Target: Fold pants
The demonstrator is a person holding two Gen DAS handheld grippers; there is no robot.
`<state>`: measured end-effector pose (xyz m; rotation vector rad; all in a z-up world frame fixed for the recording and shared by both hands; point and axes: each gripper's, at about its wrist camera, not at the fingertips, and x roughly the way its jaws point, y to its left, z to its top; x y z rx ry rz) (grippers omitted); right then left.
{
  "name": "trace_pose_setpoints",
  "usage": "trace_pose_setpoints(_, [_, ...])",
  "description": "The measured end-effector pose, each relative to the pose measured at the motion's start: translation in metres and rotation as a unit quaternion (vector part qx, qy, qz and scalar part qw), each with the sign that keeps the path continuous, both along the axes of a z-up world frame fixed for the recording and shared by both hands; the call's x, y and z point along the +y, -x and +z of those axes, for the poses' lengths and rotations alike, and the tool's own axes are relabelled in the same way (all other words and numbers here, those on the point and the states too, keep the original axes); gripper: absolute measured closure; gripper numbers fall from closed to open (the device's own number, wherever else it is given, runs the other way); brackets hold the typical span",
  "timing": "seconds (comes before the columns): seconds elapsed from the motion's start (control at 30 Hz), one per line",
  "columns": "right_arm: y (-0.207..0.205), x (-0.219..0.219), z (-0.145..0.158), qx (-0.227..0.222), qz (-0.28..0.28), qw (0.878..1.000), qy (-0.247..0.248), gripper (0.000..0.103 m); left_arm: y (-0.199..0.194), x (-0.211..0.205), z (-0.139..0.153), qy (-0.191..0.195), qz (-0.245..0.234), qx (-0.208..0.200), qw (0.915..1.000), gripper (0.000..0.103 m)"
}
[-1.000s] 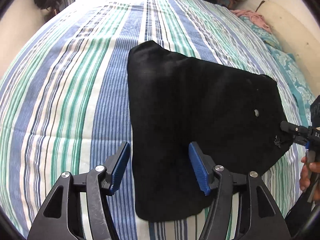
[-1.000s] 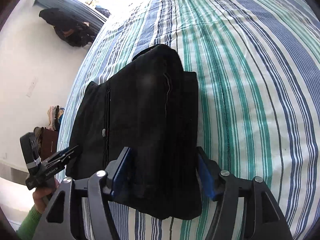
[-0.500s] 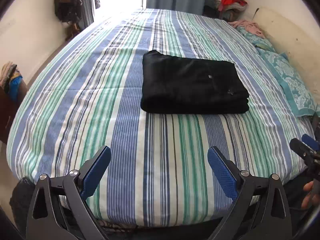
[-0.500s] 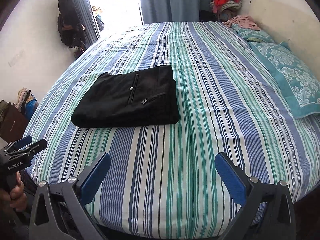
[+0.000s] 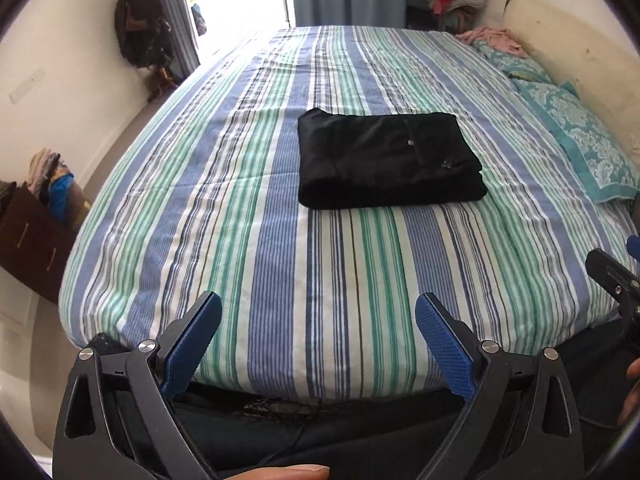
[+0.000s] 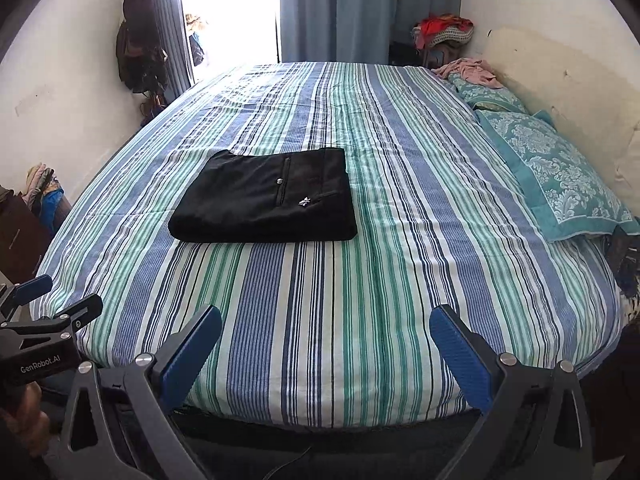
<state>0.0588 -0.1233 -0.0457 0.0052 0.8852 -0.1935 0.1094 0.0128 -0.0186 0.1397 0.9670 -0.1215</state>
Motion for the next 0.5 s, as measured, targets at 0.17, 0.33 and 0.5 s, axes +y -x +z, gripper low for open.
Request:
trace_pose_setpoints(0.17, [0.011,0.006,0.027,0.002,0.018,1.0,-0.009,0.0,0.008,0.009,0.026,-0.005,-0.004,0.001,1.0,0.005])
trace_pose_setpoints(0.33, [0.024,0.003,0.052,0.005,0.021,1.0,0.002,0.0,0.015,0.019,0.045,-0.015,0.002,-0.003,0.9999,0.005])
trace_pose_setpoints(0.5, [0.033,0.002,0.06,0.02,0.022,1.0,0.0,0.0,0.021,0.024,0.055,-0.009,0.007,-0.001,0.9999,0.005])
